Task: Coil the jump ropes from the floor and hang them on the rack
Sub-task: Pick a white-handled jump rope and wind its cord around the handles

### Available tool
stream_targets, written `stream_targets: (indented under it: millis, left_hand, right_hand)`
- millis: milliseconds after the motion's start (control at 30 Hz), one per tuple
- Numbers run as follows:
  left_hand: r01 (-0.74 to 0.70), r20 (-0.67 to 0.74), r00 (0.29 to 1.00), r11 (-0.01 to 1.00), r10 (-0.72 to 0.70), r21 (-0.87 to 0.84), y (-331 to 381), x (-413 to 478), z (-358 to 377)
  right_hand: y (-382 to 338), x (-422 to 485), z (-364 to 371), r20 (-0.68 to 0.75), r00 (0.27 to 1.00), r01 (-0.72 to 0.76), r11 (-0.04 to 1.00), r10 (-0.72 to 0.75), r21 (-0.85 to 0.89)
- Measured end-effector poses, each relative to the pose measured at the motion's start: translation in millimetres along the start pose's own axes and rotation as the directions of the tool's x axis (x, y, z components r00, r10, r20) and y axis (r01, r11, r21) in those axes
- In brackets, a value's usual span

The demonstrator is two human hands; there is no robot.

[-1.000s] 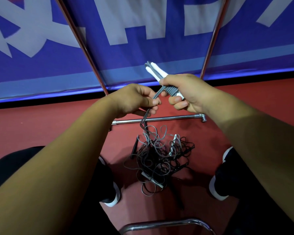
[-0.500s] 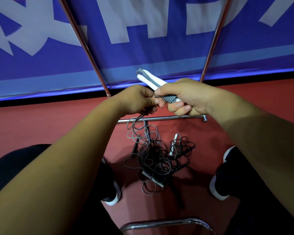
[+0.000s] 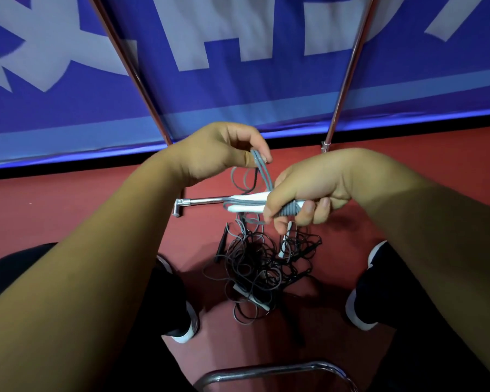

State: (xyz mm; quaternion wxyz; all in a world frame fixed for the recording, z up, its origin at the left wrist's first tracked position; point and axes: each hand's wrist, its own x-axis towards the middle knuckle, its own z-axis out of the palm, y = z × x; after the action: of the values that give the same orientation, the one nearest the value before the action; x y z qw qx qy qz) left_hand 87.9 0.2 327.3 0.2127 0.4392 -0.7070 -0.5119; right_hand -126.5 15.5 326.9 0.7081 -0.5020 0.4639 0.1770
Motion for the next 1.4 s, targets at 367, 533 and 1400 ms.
stream_targets:
  millis: [367,533,1400]
  left_hand:
    - [0.150,-0.019,0.983,0.742,-0.182,0.653,5.0,3.2,15.8]
    - [0.297,-0.154,0.953,0.702,-0.261,0.647,2.7,5.2,26.8]
    - [0.200,0.002,0.979,0.961,-0.204,0.192,-12.8,1.8,8.8]
  right_hand:
    - [6.4,19.0,-29.1,-0.587,0.795,0.087,0.986,-0.155,-0.142]
    - [-4.8,28.0,-21.8,-0.562,0.782,0.392,0.913,-0.269,0.108]
    - [-13.4,14.8,-14.4,-0.569,0.744,0.582,0.758,-0.350,0.294]
